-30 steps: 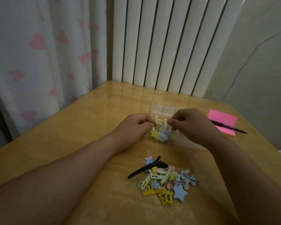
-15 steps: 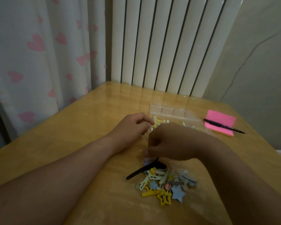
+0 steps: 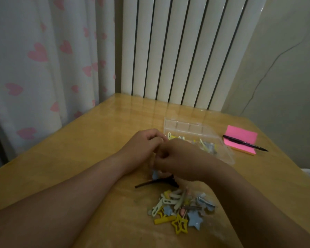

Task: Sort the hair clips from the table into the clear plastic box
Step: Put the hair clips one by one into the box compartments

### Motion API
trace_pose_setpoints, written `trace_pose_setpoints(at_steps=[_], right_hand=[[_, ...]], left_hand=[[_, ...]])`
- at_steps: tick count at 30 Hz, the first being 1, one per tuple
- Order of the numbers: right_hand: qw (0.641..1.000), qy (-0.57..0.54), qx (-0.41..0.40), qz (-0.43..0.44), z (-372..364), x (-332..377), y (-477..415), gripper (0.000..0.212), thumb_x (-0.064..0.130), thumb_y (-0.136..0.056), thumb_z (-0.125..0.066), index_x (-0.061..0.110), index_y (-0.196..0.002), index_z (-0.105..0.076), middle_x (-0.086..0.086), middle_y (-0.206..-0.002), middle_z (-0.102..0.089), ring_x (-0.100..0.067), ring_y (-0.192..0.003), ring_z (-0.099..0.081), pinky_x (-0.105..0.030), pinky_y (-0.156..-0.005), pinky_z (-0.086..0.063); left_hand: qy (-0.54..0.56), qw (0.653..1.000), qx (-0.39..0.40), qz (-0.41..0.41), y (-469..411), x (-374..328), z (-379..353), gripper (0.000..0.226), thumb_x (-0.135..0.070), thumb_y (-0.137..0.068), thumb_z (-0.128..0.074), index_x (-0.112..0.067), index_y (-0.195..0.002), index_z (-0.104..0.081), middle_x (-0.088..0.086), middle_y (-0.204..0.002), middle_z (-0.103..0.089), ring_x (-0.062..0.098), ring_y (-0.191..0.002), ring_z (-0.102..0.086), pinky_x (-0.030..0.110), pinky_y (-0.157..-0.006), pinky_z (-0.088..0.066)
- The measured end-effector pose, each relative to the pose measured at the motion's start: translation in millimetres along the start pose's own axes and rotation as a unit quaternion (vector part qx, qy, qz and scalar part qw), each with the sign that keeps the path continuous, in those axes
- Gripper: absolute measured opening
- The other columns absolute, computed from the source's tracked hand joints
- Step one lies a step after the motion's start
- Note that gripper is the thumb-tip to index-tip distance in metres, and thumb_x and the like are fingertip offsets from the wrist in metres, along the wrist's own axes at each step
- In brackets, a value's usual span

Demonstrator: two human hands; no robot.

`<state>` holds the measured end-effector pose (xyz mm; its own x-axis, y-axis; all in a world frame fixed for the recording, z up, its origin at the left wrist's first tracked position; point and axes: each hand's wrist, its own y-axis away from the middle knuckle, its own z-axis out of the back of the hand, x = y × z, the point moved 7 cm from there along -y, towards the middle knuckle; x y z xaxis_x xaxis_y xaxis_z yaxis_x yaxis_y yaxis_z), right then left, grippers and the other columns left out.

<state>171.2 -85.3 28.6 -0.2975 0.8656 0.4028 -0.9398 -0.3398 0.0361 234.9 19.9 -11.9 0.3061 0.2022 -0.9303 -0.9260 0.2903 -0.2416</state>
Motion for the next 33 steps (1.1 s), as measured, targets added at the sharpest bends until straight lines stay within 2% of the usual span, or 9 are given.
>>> trace_pose_setpoints(at_steps=[1,4,7,10,12,16,20,25,33], right_hand=[[0.999,-0.038,-0.023,-0.006,8,-5,0,0.024,0.034,-0.097,-0.068,0.014,-0.088,-0.075,-0.003,-0.080,-0.075,-0.015,-0.072,-0.073,-0.035,-0.064,-0.059],[0.985,-0.138,-0.089,-0.041,35,-30,2,0.018,0.036,-0.099,-0.068,0.019,-0.096,-0.071,0.001,-0.083,-0.077,-0.004,-0.067,-0.073,-0.021,-0.060,-0.053],[0.964,-0.180,-0.179,-0.085,62,-66,7,0.014,0.030,-0.099,-0.069,0.015,-0.098,-0.070,-0.003,-0.083,-0.077,-0.007,-0.066,-0.072,-0.026,-0.060,-0.055],[0.956,-0.139,-0.224,-0.128,69,-96,10,0.010,0.026,-0.100,-0.071,0.017,-0.096,-0.069,-0.001,-0.080,-0.078,-0.017,-0.074,-0.075,-0.039,-0.068,-0.064],[0.958,-0.109,-0.223,-0.143,64,-106,8,0.007,0.023,-0.099,-0.072,0.018,-0.096,-0.068,0.000,-0.080,-0.077,-0.017,-0.074,-0.075,-0.044,-0.072,-0.064],[0.968,-0.054,-0.191,-0.152,52,-109,2,0.011,0.025,-0.094,-0.077,0.019,-0.091,-0.069,0.002,-0.079,-0.075,-0.013,-0.074,-0.072,-0.040,-0.076,-0.062],[0.968,-0.065,-0.171,-0.170,42,-111,-2,0.013,0.027,-0.091,-0.081,0.019,-0.089,-0.072,0.001,-0.077,-0.077,-0.014,-0.071,-0.074,-0.043,-0.078,-0.063],[0.967,-0.059,-0.180,-0.170,41,-114,-3,0.011,0.028,-0.096,-0.075,0.021,-0.088,-0.075,0.002,-0.078,-0.077,-0.015,-0.076,-0.073,-0.047,-0.083,-0.063],[0.967,-0.054,-0.200,-0.147,50,-105,1,0.009,0.027,-0.097,-0.072,0.022,-0.089,-0.075,0.005,-0.078,-0.076,-0.014,-0.078,-0.072,-0.048,-0.081,-0.063]], left_hand=[[0.002,1.000,0.002,0.004,0,0,1,0.020,-0.010,-0.100,-0.059,-0.016,-0.100,-0.079,0.008,-0.094,-0.078,0.013,-0.082,-0.069,0.024,-0.072,-0.054],[0.000,1.000,0.002,0.012,1,0,2,0.020,-0.014,-0.101,-0.060,-0.020,-0.100,-0.079,0.001,-0.081,-0.072,0.007,-0.075,-0.064,0.017,-0.070,-0.051],[-0.013,1.000,-0.003,0.011,0,2,1,0.022,-0.016,-0.102,-0.059,-0.022,-0.102,-0.080,-0.002,-0.079,-0.068,0.005,-0.073,-0.062,0.013,-0.067,-0.050],[-0.013,1.000,0.001,0.009,0,2,-1,0.021,-0.015,-0.102,-0.059,-0.022,-0.102,-0.080,-0.003,-0.078,-0.068,0.006,-0.073,-0.061,0.013,-0.066,-0.049],[-0.011,1.000,0.002,0.008,0,2,-1,0.022,-0.014,-0.102,-0.059,-0.021,-0.102,-0.080,-0.003,-0.077,-0.067,0.006,-0.073,-0.061,0.013,-0.066,-0.048],[-0.010,1.000,0.002,0.008,0,3,-1,0.022,-0.014,-0.102,-0.060,-0.021,-0.102,-0.080,-0.003,-0.078,-0.068,0.006,-0.074,-0.061,0.012,-0.067,-0.048],[-0.013,1.000,0.006,0.001,1,2,-1,0.021,-0.014,-0.102,-0.060,-0.021,-0.103,-0.080,-0.002,-0.079,-0.068,0.006,-0.073,-0.061,0.013,-0.067,-0.049],[-0.020,1.000,0.007,-0.003,1,2,-1,0.020,-0.015,-0.101,-0.060,-0.023,-0.103,-0.080,-0.002,-0.080,-0.069,0.006,-0.075,-0.062,0.015,-0.069,-0.050],[-0.032,0.999,0.007,-0.004,1,1,0,0.020,-0.017,-0.102,-0.061,-0.023,-0.104,-0.079,-0.004,-0.081,-0.069,0.005,-0.076,-0.063,0.015,-0.071,-0.051]])
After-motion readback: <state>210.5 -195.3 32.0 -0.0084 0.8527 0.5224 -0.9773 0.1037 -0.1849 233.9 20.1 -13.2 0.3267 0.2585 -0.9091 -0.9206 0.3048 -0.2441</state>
